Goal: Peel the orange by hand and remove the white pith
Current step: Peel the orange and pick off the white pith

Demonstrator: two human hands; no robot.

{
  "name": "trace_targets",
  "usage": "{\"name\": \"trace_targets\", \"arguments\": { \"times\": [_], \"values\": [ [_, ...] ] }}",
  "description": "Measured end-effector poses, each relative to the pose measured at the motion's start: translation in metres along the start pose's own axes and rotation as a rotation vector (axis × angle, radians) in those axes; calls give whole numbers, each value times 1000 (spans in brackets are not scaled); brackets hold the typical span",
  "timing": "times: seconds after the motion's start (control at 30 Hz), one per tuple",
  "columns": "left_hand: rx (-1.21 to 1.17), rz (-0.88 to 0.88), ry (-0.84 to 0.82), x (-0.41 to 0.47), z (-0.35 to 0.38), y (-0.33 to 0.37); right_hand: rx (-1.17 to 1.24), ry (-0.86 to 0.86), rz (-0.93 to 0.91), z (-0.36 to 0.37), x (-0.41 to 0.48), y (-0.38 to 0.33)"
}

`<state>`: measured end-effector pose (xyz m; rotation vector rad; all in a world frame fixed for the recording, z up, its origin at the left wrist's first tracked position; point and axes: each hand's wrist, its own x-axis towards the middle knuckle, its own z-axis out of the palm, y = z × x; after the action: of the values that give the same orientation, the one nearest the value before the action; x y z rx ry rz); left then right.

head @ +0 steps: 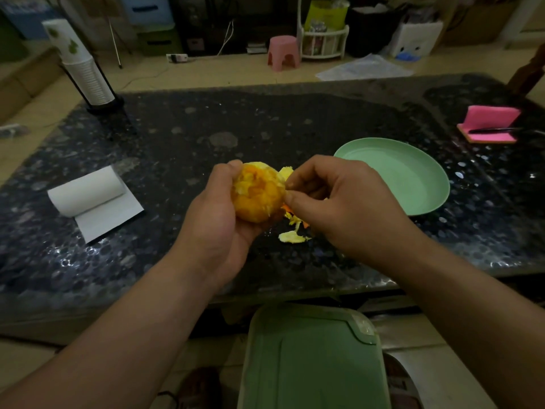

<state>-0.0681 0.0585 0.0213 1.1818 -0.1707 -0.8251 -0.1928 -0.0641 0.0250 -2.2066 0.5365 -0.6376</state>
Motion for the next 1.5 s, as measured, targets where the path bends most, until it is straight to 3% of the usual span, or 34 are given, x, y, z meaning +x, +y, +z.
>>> {"name": "trace_targets", "arguments": {
  "times": [0.33, 0.53, 1.3, 1.5],
  "values": [
    [254, 151, 27, -4, 2, -6, -313, 39, -154, 8, -2, 0],
    [247, 165, -5, -4, 4, -9, -273, 105, -155, 15, 0, 1],
    [-134, -40, -80, 2, -2, -1, 5, 162, -111, 13, -4, 3],
    [-287, -191, -123, 1, -4, 4, 32, 160, -70, 10, -2, 6]
  ]
}}
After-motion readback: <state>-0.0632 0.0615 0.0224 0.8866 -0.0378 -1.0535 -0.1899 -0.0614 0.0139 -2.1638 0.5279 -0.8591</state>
